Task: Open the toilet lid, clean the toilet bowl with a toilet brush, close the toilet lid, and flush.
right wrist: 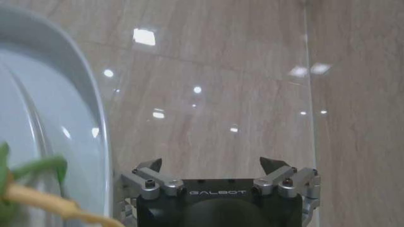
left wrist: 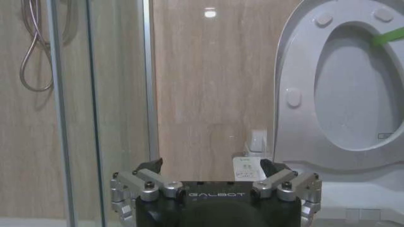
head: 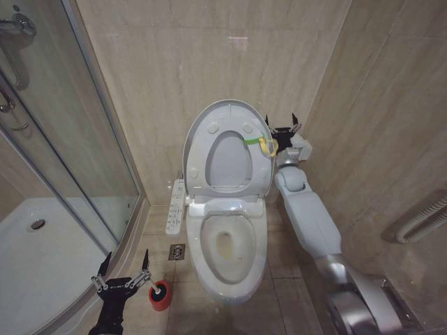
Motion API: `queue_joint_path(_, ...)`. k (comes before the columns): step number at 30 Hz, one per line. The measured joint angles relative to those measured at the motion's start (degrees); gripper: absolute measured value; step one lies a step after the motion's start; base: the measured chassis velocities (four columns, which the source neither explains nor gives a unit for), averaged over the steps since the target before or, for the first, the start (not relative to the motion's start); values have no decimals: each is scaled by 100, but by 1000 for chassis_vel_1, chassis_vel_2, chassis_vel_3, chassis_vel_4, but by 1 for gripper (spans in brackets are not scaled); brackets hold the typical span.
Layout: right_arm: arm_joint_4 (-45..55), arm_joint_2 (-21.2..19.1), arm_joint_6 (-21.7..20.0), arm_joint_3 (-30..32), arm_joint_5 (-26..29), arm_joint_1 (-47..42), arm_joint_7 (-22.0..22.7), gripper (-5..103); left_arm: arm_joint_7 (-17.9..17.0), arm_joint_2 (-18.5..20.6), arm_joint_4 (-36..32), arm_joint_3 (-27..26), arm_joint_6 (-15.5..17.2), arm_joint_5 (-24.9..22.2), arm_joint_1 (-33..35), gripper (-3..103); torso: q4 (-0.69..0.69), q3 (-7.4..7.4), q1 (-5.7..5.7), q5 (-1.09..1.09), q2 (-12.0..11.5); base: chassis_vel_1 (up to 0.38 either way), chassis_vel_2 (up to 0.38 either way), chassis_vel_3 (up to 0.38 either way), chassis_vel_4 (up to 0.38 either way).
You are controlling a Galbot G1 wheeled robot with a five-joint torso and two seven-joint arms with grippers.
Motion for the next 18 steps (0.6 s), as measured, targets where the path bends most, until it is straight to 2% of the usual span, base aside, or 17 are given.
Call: queue_joint_path(18,1392,-717,-97,178,366,-1315,-21,100,0,0,0,0,0,0,0,100,-2,0,0,1,0,0,0,0,0)
